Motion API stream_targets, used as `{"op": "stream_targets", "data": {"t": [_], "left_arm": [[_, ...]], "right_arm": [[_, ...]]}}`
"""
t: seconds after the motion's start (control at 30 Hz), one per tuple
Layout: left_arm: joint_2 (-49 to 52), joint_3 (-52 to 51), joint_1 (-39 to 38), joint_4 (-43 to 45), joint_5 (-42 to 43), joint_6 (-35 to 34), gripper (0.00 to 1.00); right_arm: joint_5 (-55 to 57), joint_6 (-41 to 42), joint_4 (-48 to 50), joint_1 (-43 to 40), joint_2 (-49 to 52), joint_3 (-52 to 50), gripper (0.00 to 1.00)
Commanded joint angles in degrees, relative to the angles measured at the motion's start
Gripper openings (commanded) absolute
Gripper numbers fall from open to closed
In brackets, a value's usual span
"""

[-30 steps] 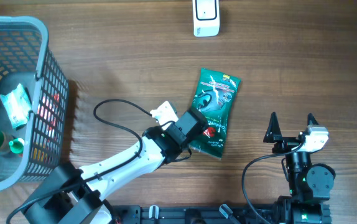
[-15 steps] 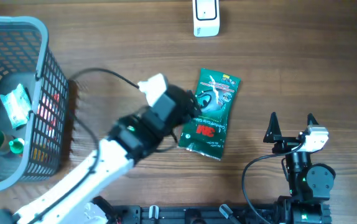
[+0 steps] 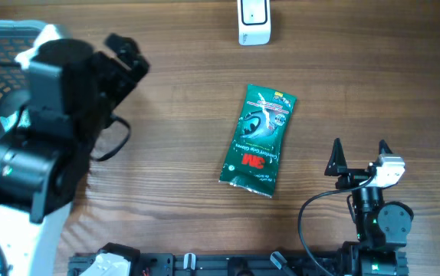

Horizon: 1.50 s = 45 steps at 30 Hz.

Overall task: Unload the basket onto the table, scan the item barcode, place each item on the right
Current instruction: 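Move the left gripper back into the basket toward the sauce bottle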

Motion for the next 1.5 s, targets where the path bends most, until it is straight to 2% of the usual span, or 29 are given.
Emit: {"op": "stream_targets", "data": {"t": [0.0,0.07,0.13,0.27,0.3,0.47,0.57,0.73,0.93,1.2,1.47], "left_arm": [[-1.2,0.7,4.3,0.6,-0.7,1.2,1.00],[-1.2,0.7,5.6,1.9,-0.7,1.0,1.00],[-1.6,1.0,9.5,2.2,-2.8,-5.1,1.00],[-1.8,1.6,21.2,-2.1,-3.0,-15.4,1.00],[-1.5,1.7,26.7,-4.9,-2.3,-17.0,0.99],[1.4,1.7,43.7,-12.1,6.1,-17.4,0.99],[4.7,1.7,54.1,-20.9,9.7,-24.0,0.99],[11.0,1.6,63.7,-24.5,15.6,-24.6,1.00],[18.4,1.7,66.6,-24.2,16.1,-24.2,1.00],[23.1,1.6,66.6,-30.4,13.6,-24.2,1.00],[25.9,1.6,62.2,-30.6,11.6,-24.2,1.00]], "right_arm": [[-0.2,-0.5,0.1,0.2,0.0,-0.1,1.00],[-0.2,-0.5,0.1,0.2,0.0,-0.1,1.00],[-0.2,-0.5,0.1,0.2,0.0,-0.1,1.00],[-0.2,-0.5,0.1,0.2,0.0,-0.1,1.00],[-0.2,-0.5,0.1,0.2,0.0,-0.1,1.00],[-0.2,-0.5,0.1,0.2,0.0,-0.1,1.00],[-0.2,-0.5,0.1,0.2,0.0,-0.1,1.00],[-0.2,-0.5,0.1,0.2,0.0,-0.1,1.00],[-0.2,-0.5,0.1,0.2,0.0,-0.1,1.00],[-0.2,-0.5,0.1,0.2,0.0,-0.1,1.00],[-0.2,-0.5,0.1,0.2,0.0,-0.1,1.00]]}}
